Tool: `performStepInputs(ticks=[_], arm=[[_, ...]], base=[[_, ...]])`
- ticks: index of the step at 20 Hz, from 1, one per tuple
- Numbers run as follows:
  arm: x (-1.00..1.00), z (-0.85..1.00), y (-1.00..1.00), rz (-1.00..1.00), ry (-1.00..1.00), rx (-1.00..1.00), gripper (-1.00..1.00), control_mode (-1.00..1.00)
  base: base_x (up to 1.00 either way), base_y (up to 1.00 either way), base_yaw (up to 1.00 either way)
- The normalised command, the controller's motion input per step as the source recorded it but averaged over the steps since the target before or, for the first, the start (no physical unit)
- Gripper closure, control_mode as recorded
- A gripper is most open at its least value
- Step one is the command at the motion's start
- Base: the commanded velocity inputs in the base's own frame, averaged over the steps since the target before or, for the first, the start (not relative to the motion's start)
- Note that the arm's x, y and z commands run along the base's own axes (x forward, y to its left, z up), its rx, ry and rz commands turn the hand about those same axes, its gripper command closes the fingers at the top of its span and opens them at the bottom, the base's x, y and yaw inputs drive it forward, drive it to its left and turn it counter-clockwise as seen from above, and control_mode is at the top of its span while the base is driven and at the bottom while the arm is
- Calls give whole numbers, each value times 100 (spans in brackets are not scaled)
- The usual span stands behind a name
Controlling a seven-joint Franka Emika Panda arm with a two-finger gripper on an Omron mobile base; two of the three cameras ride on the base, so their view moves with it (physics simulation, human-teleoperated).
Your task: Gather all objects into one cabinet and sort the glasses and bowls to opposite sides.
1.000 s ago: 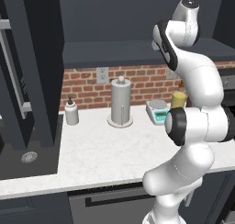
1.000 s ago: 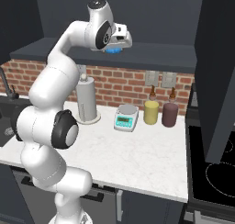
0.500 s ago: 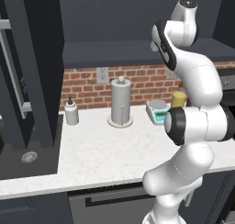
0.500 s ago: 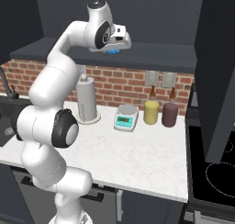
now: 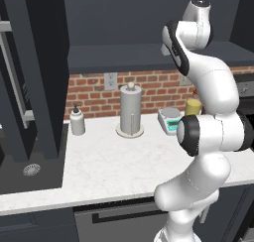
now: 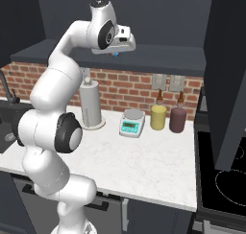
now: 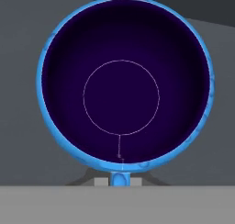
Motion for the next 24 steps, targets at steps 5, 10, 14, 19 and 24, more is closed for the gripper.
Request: performStepInputs(ticks=[5,10,14,19,24], arm=[[0,0,0,0,0,0,100,-100],[0,9,0,0,0,0,100,-100],[-4,30,-9,0,-6,2,100,-100],[-12,38,-4,0,-12,1,100,-100],[-13,37,-3,0,-12,0,100,-100]], base=[[0,0,0],[0,0,0],[0,0,0],[0,0,0],[0,0,0]])
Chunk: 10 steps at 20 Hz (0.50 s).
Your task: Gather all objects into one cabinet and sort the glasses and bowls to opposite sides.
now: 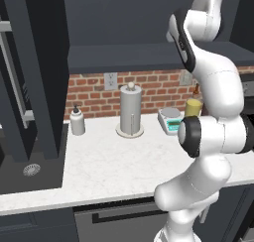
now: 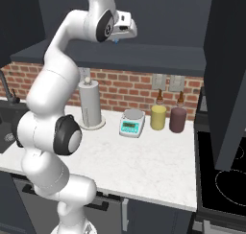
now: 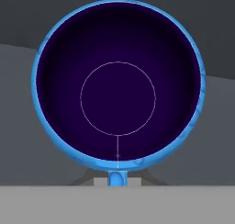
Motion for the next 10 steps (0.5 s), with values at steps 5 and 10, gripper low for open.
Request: performStepInputs(ticks=[5,10], arm=[[-23,42,0,0,-16,0,100,-100],[-36,24,0,0,-11,0,100,-100]], base=[[0,0,0],[0,0,0]])
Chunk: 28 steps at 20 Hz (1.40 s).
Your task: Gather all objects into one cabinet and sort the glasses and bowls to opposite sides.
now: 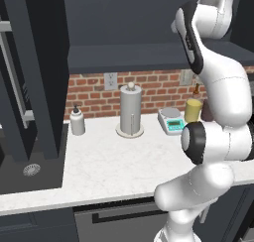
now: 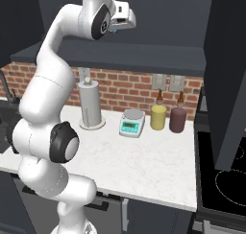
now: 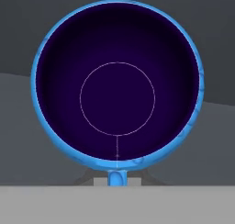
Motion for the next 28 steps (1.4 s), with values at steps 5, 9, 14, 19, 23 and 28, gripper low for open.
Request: performStepInputs(ticks=[5,9,14,19,23,28], arm=[[-63,2,0,0,-3,0,100,-100],[-80,0,0,0,0,0,100,-100],[-80,0,3,1,0,-2,100,-100],[-81,0,10,2,0,-3,100,-100],[-86,0,9,2,0,-3,100,-100],[-76,0,4,3,0,-2,100,-100]], base=[[0,0,0],[0,0,0],[0,0,0],[0,0,0],[0,0,0],[0,0,0]])
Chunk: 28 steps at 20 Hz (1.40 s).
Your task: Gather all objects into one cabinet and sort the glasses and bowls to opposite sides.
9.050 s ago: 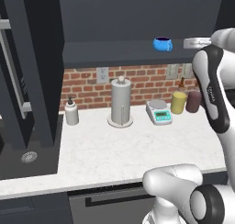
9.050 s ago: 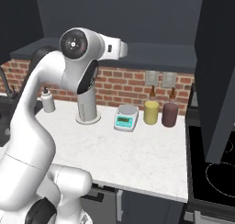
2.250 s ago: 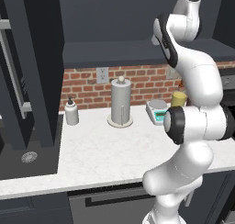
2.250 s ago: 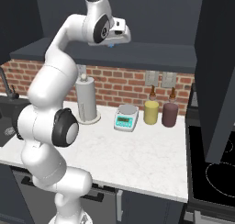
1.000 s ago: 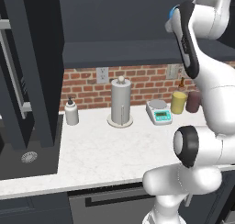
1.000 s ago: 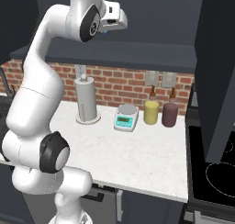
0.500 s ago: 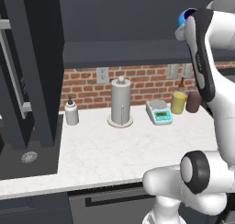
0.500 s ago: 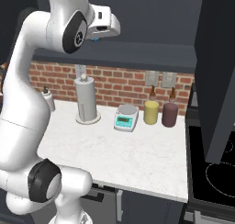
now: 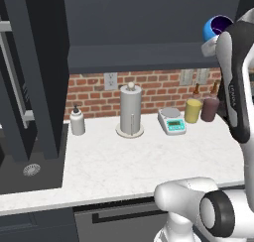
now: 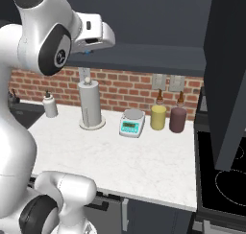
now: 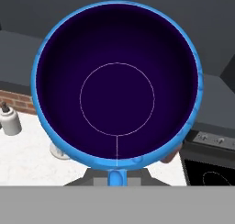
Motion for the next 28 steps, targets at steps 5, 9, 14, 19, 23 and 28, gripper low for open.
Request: performStepInputs(ticks=[5,9,14,19,23,28], arm=[[-20,0,0,0,0,0,100,-100],[-1,0,0,0,0,0,100,-100],[0,0,0,0,0,0,100,100],[0,0,0,0,0,0,100,100],[0,0,0,0,0,0,100,100],[0,0,0,0,0,0,100,100]], base=[[0,0,0],[0,0,0],[-72,0,0],[-100,0,0],[-100,0,0],[-96,0,0]])
